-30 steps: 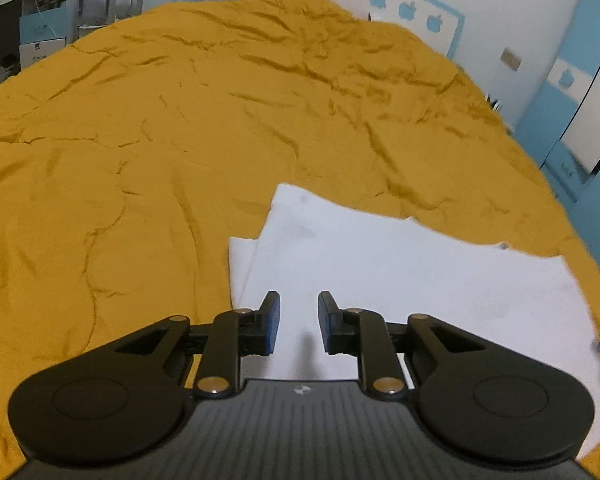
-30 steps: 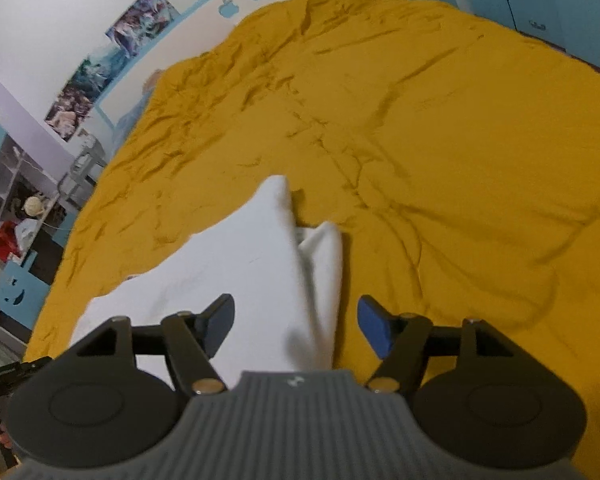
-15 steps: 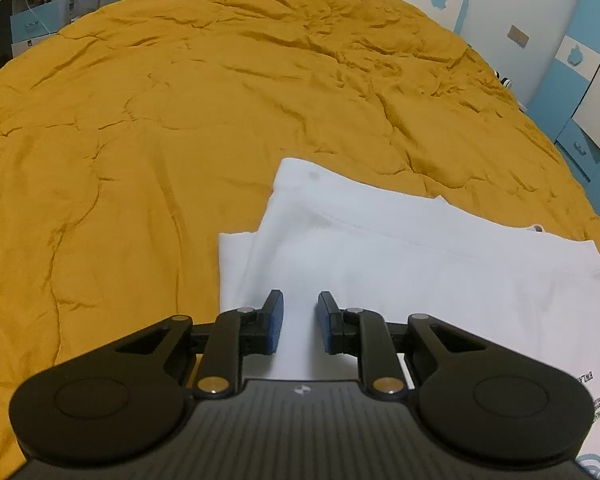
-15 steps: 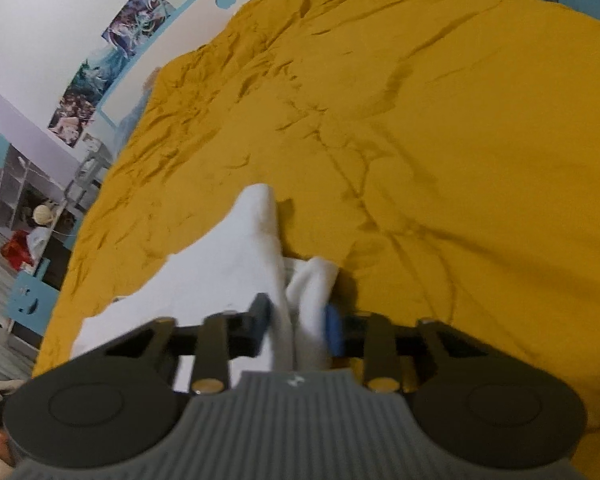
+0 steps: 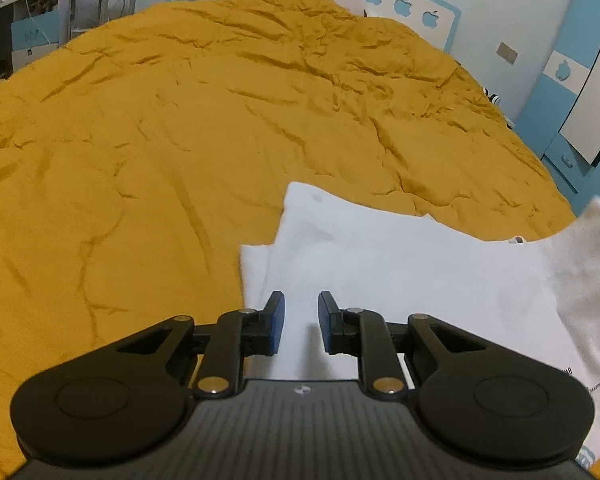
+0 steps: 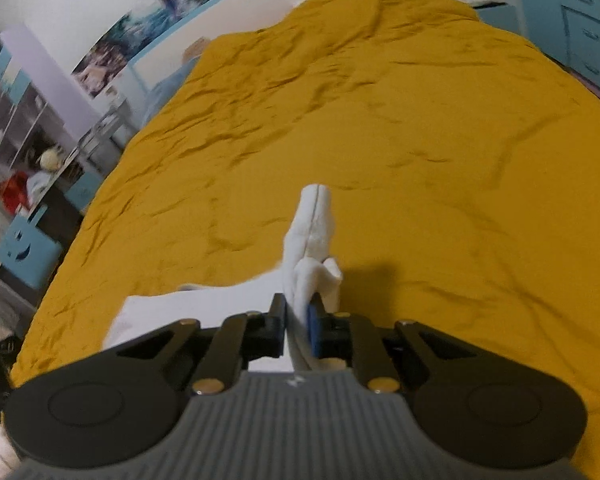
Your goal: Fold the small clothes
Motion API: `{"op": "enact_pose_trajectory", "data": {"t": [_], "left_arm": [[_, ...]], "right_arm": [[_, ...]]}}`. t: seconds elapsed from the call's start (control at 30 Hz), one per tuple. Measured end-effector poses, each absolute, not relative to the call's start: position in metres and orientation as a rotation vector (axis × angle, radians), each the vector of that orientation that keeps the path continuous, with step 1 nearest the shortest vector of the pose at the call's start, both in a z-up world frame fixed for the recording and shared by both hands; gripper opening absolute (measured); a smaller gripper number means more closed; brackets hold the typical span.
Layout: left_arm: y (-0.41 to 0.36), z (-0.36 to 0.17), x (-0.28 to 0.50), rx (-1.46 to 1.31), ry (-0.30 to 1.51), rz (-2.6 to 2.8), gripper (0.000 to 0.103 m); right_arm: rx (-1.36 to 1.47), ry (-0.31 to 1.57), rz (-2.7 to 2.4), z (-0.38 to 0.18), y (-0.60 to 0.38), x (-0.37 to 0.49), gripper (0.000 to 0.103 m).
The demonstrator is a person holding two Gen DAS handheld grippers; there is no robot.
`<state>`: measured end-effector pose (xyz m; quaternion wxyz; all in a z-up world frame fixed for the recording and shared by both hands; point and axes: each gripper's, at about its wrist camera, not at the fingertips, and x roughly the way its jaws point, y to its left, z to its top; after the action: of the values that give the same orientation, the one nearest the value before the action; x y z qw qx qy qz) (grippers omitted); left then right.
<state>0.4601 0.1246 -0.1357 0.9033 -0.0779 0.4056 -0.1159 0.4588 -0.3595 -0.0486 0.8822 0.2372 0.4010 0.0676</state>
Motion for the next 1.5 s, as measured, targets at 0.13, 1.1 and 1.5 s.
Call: {"op": "enact_pose_trajectory", "data": {"t": [0.13, 1.1, 1.5], "left_arm": [[0.136, -0.127, 0.455, -0.156, 0.832, -0.248, 0.023], [0.198, -0.142, 0.464, -0.201, 0.922, -0.246, 0.023], [0.219, -0.086, 0.411, -0.239, 0.901, -0.275, 0.025]], "right_arm": [[0.484, 0.886, 0.188, -0.02, -0.297, 0.482, 0.006], [0.481, 1.173, 0.183, -0.144, 0.005, 0.604, 0.009], [0.519, 1.041, 0.461, -0.02, -0.009, 0.521, 0.028]]}}
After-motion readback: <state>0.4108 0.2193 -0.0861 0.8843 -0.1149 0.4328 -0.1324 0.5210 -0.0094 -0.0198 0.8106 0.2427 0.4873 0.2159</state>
